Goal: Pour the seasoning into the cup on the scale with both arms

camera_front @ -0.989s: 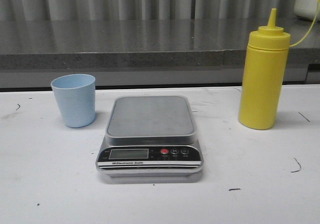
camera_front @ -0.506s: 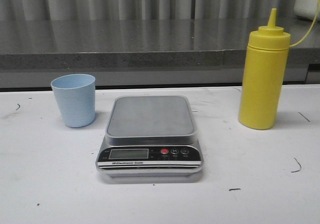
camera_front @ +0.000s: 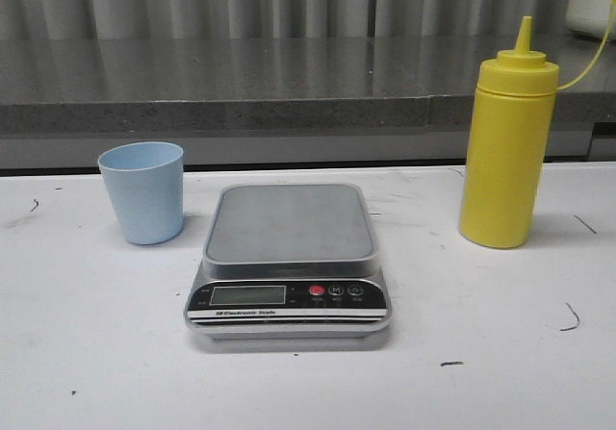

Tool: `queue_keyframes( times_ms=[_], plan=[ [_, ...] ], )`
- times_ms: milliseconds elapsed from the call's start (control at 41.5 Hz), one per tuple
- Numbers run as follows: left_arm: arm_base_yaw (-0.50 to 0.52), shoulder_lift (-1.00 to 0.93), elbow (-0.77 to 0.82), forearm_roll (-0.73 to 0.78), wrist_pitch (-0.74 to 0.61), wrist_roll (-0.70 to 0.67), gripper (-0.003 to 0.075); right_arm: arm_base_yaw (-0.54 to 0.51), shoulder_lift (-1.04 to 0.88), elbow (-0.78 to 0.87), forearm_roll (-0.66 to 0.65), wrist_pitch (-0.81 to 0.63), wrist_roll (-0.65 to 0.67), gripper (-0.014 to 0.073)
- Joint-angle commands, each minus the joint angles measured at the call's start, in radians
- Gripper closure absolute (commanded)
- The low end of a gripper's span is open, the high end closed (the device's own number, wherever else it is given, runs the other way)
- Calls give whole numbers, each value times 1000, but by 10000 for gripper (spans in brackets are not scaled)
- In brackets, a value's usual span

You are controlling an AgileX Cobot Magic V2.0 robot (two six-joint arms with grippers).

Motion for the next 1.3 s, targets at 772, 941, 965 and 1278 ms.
queue_keyframes(
  times_ms=[772, 941, 965, 1278],
  plan=[
    [-84, 274, -127, -17, -24, 98, 197, -7, 7, -29, -7, -50, -17, 56],
    [-168, 402, -196, -17, -20, 98, 197, -7, 7, -29, -7, -50, -17, 56],
    [-177, 418, -206, -17, -20, 98, 197, -7, 7, -29, -7, -50, -17, 56],
    [-271, 674, -383, -17, 37, 98, 197, -7, 7, -29, -7, -50, -17, 56]
  ],
)
